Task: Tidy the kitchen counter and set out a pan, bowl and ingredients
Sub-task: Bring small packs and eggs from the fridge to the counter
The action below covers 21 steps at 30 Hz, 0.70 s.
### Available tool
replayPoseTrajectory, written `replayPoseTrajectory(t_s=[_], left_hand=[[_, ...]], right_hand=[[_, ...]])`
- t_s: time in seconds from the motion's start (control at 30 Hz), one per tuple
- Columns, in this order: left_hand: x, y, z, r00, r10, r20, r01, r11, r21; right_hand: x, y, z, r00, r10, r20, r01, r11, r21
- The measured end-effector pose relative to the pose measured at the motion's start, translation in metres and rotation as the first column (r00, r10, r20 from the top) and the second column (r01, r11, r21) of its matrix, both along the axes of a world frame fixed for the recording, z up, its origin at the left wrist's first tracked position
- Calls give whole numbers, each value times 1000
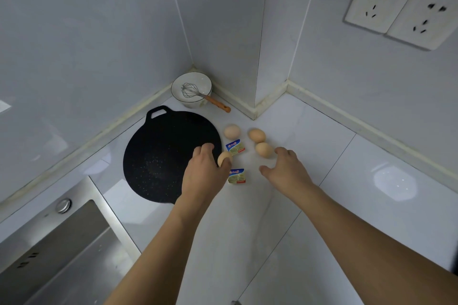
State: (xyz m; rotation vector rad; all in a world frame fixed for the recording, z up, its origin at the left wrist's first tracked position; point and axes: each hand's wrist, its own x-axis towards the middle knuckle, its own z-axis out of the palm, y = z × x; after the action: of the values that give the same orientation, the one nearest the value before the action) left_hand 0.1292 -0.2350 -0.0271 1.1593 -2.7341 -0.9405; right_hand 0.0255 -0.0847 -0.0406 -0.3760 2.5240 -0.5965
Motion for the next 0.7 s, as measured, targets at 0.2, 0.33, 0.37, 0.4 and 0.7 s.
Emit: replayPoseTrajectory(t_s=[0.2, 0.33, 0.37, 0.4, 0.7], left_hand=[[-1, 0, -4, 1000, 3, 23, -3, 1000, 7], [-2, 1, -8, 1000, -4, 26, 4, 1000, 14], [-2, 2, -9, 1000, -8, 26, 8, 1000, 14], [-3, 2, -10, 1000, -11, 26, 10, 1000, 14], [-5, 4, -8, 998, -55, 33, 54, 998, 18]], right_hand=[[-1, 1, -2, 1000, -3, -1, 3, 1000, 3], [0, 3, -3, 1000, -4, -2, 4, 1000, 10], [0, 4, -3, 1000, -4, -2, 4, 1000, 10], [0, 4, -3, 1000, -5, 0, 5, 1000, 10], [4, 11, 3, 1000, -12, 7, 12, 1000, 12]])
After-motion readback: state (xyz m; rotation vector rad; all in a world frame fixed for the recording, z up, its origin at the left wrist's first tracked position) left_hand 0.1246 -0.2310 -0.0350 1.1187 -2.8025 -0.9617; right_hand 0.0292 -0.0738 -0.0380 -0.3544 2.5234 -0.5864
